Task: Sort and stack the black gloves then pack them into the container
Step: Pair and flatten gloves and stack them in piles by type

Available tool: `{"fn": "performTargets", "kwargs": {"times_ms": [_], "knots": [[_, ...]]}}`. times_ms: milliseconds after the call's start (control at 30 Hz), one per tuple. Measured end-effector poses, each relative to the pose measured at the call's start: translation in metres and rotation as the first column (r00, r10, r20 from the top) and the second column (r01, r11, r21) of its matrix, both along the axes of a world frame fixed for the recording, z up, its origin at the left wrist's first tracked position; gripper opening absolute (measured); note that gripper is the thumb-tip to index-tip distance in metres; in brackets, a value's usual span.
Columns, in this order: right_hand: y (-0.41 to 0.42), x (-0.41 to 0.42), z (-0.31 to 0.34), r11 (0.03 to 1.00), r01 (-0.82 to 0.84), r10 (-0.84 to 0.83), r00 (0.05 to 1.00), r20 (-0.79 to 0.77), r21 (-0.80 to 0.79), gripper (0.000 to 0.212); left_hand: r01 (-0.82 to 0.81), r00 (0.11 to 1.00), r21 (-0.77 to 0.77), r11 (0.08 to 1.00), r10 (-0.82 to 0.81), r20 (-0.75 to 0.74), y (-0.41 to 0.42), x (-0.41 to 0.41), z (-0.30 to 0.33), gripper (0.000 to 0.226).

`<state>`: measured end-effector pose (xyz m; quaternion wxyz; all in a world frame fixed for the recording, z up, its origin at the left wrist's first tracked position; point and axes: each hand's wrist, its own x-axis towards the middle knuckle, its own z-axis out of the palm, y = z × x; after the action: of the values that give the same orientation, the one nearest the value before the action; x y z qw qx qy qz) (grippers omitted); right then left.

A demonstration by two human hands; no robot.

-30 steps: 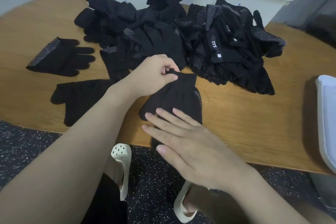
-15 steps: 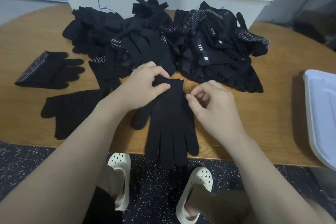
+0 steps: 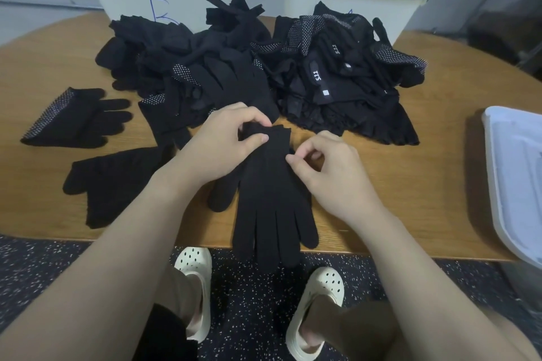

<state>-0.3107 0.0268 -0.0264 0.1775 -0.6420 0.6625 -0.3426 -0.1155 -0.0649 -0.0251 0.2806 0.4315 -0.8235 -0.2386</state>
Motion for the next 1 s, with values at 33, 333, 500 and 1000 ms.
{"fn": "performTargets", "kwargs": {"times_ms": [33,333,500,1000], "knots": [[0.000,0.000,0.001,1.000,0.001,-0.001,1.000,0.023,0.003,0.018,-0.001,1.000,-0.007,1.000,0.001,-0.010,0.000,0.000,0.000,0.018],[-0.003,0.007,-0.003,0.999,0.032,-0.038,0.977,-0.208,-0.032,0.020,-0.052,0.998,-0.021,0.998,0.051,-0.046,0.002,-0.001,0.000,0.008],[-0.002,0.008,-0.002,0.999,0.031,-0.039,0.969,-0.244,-0.033,0.018,-0.107,0.994,-0.040,0.994,0.105,-0.042,0.003,-0.009,-0.005,0.012],[0.004,0.015,-0.003,0.983,0.042,-0.088,0.961,-0.262,-0.178,0.009,-0.098,0.994,-0.026,0.995,0.097,-0.042,0.002,-0.012,-0.009,0.010]]}}
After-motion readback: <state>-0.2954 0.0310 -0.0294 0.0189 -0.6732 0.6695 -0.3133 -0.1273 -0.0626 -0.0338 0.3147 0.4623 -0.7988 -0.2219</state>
